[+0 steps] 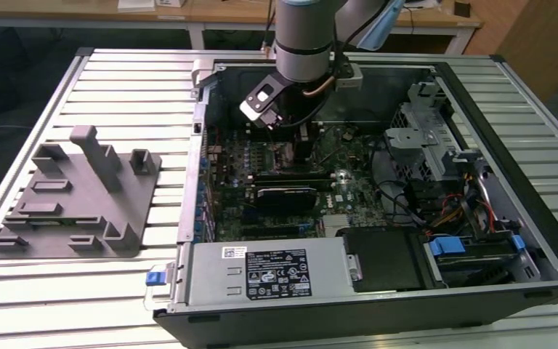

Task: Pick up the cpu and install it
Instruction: 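Place the cpu into insertion slot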

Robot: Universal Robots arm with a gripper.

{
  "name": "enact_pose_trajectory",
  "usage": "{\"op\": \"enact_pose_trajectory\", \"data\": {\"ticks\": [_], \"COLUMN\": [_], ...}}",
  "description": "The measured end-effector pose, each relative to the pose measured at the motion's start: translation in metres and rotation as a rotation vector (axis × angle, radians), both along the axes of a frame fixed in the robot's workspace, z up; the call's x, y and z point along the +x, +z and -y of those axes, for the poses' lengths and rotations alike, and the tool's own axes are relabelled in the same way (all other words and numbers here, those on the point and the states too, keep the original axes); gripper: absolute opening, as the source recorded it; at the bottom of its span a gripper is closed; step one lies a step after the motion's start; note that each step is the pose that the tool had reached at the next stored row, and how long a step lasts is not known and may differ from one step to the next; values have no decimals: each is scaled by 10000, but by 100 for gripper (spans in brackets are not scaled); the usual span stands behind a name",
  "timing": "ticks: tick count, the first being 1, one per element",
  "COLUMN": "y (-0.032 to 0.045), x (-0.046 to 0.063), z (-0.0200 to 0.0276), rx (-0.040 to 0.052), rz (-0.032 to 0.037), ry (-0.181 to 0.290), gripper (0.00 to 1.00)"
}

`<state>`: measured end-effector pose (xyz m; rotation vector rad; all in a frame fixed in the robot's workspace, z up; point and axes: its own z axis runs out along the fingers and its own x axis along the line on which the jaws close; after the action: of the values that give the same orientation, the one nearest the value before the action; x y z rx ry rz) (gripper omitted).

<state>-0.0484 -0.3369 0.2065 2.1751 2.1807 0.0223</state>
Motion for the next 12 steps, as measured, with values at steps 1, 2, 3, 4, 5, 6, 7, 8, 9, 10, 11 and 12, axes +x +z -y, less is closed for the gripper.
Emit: {"op": "enact_pose_trajectory", "data": {"ticks": [1,2,3,4,5,6,7,8,9,10,11,12], "y": [-7,-13,-20,-27,-34,-42,-48,-54,-60,-65,-70,-76], "x": [-1,-2,-4,-5,-7,-10,-12,-15,-17,-18,-18,-19], "z": [-1,-1,-2,-3,-3,-4,-5,-7,-9,-11,-14,-18], "rx": [0,1,0,0,0,0,-1,-1,-1,-1,0,-1], "rz": [0,1,0,0,0,0,0,0,0,0,0,-1], "ry": [-13,-27,-44,-59,-75,-89,-101,-115,-127,-138,-151,-164], "gripper": [54,54,54,54,54,54,54,54,54,54,54,54]}}
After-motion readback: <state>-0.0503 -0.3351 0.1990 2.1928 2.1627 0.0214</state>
